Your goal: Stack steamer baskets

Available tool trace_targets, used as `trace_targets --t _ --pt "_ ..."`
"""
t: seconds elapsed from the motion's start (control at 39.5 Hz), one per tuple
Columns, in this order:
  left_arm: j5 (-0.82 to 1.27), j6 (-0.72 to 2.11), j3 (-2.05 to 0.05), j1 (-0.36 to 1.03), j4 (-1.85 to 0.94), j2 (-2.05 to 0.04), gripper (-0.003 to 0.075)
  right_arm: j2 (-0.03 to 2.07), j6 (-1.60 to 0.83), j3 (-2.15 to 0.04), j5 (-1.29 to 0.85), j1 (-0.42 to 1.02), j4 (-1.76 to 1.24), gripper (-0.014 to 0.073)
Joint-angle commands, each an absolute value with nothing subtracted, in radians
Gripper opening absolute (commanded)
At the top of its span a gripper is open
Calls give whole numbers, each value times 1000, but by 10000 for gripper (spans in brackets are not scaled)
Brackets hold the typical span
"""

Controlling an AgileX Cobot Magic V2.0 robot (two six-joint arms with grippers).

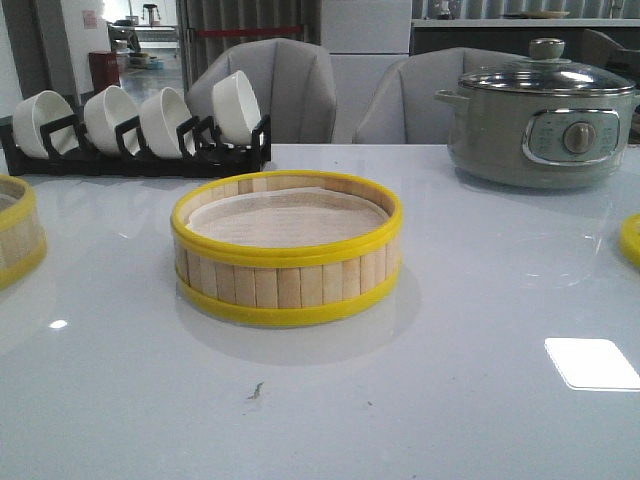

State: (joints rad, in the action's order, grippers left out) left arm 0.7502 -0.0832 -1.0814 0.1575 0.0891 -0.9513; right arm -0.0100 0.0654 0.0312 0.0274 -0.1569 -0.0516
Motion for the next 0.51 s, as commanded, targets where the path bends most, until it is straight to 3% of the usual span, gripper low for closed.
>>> trace_targets --t 0.0,0.23,0.48 --pt "672 -86 -1110 160 86 -944 87 -31 137 9 196 -158 -60 28" --pt "672 -86 -1110 160 88 -944 87 32 208 -177 -43 -158 -57 28" --pt "672 -86 -1110 160 89 -944 87 440 183 -474 -153 -158 -48 28"
